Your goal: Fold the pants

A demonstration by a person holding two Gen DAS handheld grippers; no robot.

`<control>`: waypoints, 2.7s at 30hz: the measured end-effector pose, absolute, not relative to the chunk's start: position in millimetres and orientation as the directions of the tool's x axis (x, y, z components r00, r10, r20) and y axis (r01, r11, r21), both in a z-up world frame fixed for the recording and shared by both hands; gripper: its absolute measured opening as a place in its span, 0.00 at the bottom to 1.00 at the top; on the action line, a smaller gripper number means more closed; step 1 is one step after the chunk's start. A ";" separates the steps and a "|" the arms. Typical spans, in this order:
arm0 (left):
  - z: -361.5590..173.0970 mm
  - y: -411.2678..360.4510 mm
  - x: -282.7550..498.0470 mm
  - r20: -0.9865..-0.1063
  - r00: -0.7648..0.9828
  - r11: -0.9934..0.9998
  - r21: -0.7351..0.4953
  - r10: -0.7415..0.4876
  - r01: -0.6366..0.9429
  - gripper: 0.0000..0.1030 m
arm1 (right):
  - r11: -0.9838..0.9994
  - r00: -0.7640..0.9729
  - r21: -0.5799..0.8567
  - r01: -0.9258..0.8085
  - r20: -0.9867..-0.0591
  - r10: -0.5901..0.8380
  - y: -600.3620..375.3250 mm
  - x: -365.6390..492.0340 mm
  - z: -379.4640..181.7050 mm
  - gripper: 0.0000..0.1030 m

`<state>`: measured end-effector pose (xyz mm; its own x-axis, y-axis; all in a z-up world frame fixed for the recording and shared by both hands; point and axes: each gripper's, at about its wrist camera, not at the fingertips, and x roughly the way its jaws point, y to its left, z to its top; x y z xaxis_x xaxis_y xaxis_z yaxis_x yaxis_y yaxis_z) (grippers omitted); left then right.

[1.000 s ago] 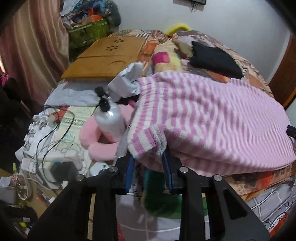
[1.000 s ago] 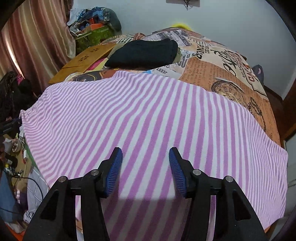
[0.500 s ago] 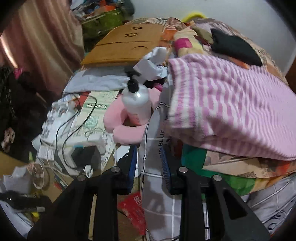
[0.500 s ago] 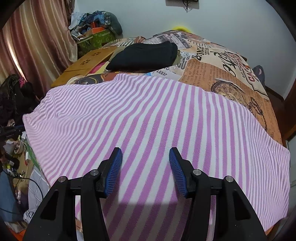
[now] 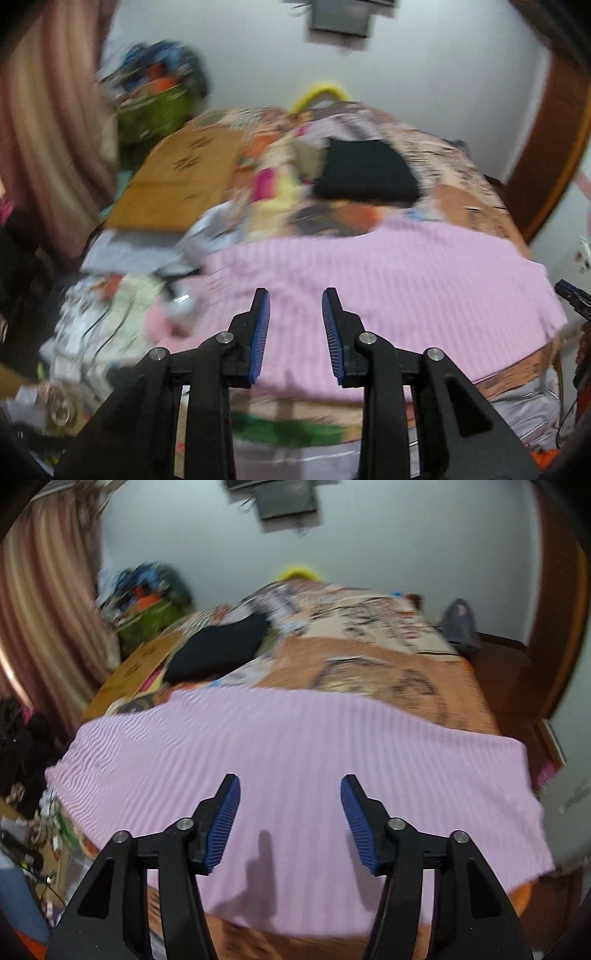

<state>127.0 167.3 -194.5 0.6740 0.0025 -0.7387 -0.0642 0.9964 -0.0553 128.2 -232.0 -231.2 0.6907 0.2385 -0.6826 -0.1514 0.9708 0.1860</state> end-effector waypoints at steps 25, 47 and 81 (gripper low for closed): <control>-285.1 -224.7 239.5 -0.885 0.377 0.886 -0.077 -0.272 0.458 0.40 | 0.849 0.671 0.433 0.302 -0.730 0.133 -446.8 26.4 -312.8 0.54; -306.6 -251.4 228.8 -0.871 0.432 0.883 -0.004 -0.234 0.469 0.66 | 0.657 0.748 0.670 0.345 -0.619 0.239 -480.7 68.8 -349.4 0.58; -286.4 -208.7 228.9 -0.842 0.402 0.890 -0.182 -0.361 0.419 0.67 | 0.849 0.884 0.520 0.090 -0.434 0.172 -427.4 108.0 -227.3 0.11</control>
